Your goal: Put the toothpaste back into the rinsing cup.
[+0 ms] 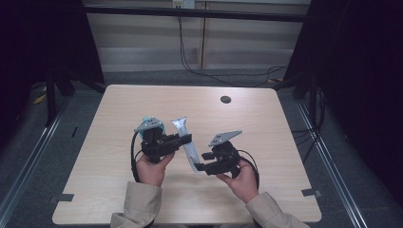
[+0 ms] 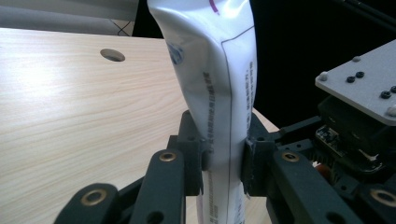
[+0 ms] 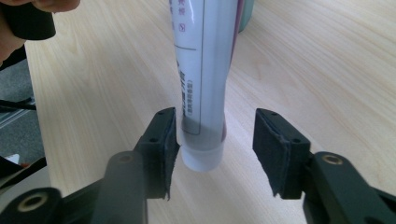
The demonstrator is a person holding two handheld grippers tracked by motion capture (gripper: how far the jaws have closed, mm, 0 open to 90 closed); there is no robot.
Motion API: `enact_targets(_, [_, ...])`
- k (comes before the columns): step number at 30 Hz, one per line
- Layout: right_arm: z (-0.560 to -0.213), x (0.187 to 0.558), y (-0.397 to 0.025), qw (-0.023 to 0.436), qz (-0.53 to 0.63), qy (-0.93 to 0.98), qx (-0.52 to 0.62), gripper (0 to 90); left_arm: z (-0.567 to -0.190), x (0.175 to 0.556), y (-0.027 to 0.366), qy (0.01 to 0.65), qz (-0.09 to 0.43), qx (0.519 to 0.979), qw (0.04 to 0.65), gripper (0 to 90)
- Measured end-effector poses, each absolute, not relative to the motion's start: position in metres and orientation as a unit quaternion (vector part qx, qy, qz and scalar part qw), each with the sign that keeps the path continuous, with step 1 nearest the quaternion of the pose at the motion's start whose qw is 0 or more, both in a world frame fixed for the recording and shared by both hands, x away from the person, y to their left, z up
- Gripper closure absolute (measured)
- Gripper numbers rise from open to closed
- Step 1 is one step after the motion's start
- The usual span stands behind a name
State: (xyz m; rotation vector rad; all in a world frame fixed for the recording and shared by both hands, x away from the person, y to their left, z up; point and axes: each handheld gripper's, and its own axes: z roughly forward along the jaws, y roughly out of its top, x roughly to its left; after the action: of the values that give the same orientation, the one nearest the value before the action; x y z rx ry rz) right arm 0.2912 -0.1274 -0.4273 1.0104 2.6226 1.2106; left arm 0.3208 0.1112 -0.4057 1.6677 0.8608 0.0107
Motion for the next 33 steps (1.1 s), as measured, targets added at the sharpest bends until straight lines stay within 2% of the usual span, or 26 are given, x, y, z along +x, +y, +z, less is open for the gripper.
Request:
enact_targets(8, [-0.433, 0.292, -0.141, 0.058, 0.399, 0.851, 0.337, 28.7, -0.402, 0.320, 0.122, 0.371, 0.023, 0.714, 0.593, 74.5])
enact_targets(15, [-0.447, 0.291, -0.156, 0.075, 0.393, 0.847, 0.351, 20.9, -0.398, 0.319, 0.130, 0.372, 0.039, 0.716, 0.590, 74.6])
enact_targets(33, [-0.488, 0.287, -0.183, 0.102, 0.360, 0.846, 0.379, 17.7, -0.385, 0.322, 0.143, 0.372, 0.062, 0.716, 0.587, 74.7])
